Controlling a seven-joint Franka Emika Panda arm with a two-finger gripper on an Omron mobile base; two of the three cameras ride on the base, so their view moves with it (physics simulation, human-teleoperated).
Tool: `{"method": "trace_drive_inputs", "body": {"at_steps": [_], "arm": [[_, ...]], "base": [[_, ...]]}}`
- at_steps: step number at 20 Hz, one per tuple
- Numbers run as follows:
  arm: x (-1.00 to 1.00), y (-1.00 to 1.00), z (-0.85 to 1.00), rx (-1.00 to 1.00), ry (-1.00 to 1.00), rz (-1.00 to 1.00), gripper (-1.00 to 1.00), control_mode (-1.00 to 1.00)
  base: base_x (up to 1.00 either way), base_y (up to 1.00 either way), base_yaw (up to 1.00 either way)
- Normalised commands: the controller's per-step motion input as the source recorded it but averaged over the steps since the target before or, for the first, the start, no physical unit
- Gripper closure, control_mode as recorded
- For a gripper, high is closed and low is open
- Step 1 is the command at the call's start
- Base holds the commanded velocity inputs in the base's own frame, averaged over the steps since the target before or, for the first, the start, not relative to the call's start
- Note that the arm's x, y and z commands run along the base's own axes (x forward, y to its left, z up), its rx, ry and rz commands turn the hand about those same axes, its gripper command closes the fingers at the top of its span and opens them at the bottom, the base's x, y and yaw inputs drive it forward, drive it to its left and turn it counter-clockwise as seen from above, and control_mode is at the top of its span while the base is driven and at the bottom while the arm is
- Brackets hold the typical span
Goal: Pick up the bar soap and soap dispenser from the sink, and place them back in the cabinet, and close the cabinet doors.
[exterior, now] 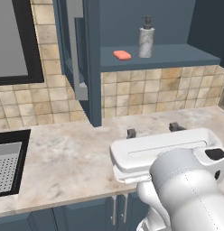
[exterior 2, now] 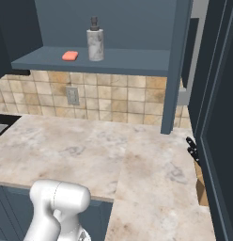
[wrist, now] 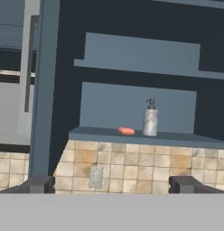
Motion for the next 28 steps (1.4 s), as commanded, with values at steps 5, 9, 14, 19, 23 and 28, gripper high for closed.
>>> {"method": "trace_drive_inputs", "body": {"at_steps": [5, 9, 14, 19, 23, 28], "arm": [[0.01, 0.25, 0.0, 0.0, -0.03, 0.0, -1.0, -1.0], [0.01, 0.24, 0.0, 0.0, -0.05, 0.0, -1.0, -1.0], [0.0, 0.25, 0.0, 0.0, -0.05, 0.0, -1.0, -1.0], [0.05, 0.23, 0.0, 0.0, -0.03, 0.0, -1.0, -1.0], [0.18, 0.21, 0.0, 0.0, 0.0, 0.0, -1.0, -1.0], [0.32, 0.18, 0.0, 0.0, 0.0, 0.0, -1.0, -1.0]], "base": [[0.0, 0.0, 0.0], [0.0, 0.0, 0.0], [0.0, 0.0, 0.0], [0.0, 0.0, 0.0], [0.0, 0.0, 0.0], [0.0, 0.0, 0.0]]}}
